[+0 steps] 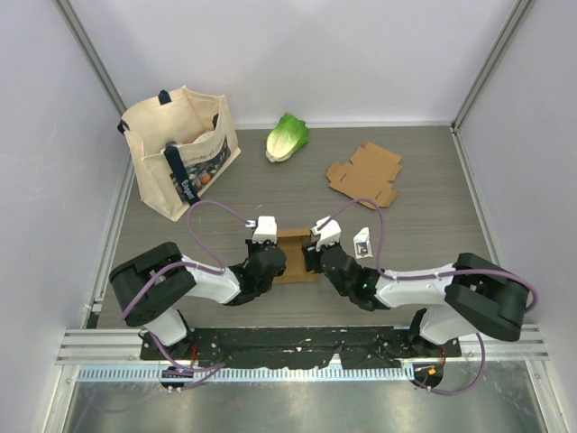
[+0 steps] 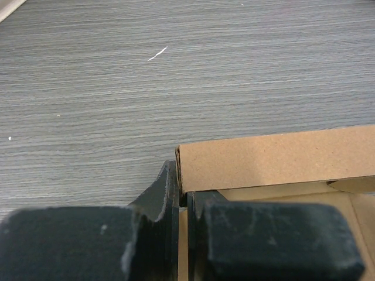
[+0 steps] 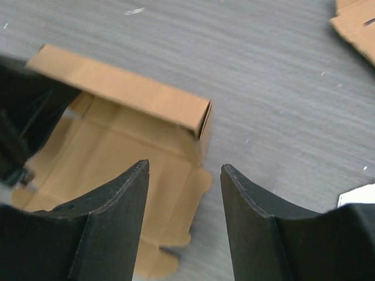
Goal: Fold the paper box
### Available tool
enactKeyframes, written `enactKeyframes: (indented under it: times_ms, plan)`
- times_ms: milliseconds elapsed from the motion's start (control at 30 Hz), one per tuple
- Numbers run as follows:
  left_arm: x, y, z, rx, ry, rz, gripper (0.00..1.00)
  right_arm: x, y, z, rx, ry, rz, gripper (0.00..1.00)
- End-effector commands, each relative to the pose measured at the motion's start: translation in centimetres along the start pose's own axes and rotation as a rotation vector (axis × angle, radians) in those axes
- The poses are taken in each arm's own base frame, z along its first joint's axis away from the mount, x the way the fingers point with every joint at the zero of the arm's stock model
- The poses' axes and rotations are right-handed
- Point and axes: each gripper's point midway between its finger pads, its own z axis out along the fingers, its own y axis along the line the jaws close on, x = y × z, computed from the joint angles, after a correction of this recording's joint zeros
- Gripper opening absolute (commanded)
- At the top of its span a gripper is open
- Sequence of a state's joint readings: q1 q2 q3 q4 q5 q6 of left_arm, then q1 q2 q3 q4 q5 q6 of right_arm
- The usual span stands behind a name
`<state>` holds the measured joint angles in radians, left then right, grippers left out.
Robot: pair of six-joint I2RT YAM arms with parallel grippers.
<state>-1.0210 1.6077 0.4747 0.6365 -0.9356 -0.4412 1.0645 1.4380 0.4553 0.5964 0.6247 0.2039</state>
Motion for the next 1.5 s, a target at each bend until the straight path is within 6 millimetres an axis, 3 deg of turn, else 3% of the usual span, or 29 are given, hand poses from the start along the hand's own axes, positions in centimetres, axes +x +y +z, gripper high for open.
enactKeyframes:
  times_ms: [0, 133, 267, 567, 700, 900, 1000, 1033, 1067, 1167, 1367, 1400, 1467]
  plan:
    - [-1.0, 0.0, -0.1, -0.014, -0.029, -0.040, 0.00, 2.8, 0.9, -2.2, -0.131, 0.098, 0.065, 0.59]
    - [-0.9, -0.1, 0.0, -0.013, -0.028, -0.036, 0.00, 2.6, -0.5, -1.6, -0.091, 0.088, 0.038, 0.57]
    - [-1.0, -0.2, 0.0, -0.010, -0.029, -0.035, 0.00, 1.7, -1.1, 0.1, -0.063, 0.060, 0.005, 0.38]
    - [-1.0, -0.2, 0.0, -0.008, -0.028, -0.034, 0.00, 1.4, 0.6, 2.5, -0.106, 0.048, -0.027, 0.42]
    - [-1.1, -0.2, 0.0, -0.009, -0.029, -0.033, 0.00, 1.4, 0.1, 3.4, -0.064, 0.042, -0.048, 0.42]
    - [-1.0, -0.1, 0.0, -0.009, -0.029, -0.035, 0.00, 1.7, -0.1, 5.0, -0.041, 0.030, -0.061, 0.31]
    - [-1.0, -0.2, 0.0, -0.007, -0.030, -0.035, 0.00, 2.2, -1.1, 5.9, 0.035, 0.013, -0.096, 0.18]
    - [-1.1, -0.3, 0.1, -0.007, -0.031, -0.037, 0.00, 3.2, -1.3, 5.9, 0.072, 0.024, -0.129, 0.01]
    - [-1.0, -0.4, 0.1, -0.006, -0.030, -0.037, 0.00, 2.9, -3.5, 5.7, 0.234, -0.011, -0.136, 0.01]
    - [-1.1, -0.3, 0.1, -0.008, -0.029, -0.033, 0.00, 3.1, -4.4, 5.2, 0.363, -0.029, -0.133, 0.00]
    - [-1.1, -0.3, 0.1, -0.014, -0.029, -0.037, 0.00, 4.0, -4.4, 4.8, 0.323, 0.010, -0.044, 0.00]
    - [-1.1, -0.3, 0.1, -0.016, -0.028, -0.033, 0.00, 3.3, -3.6, 4.7, 0.259, 0.005, -0.009, 0.04]
    - [-1.0, -0.2, 0.1, -0.018, -0.028, -0.036, 0.00, 3.9, -3.6, 3.9, 0.233, 0.042, 0.026, 0.22]
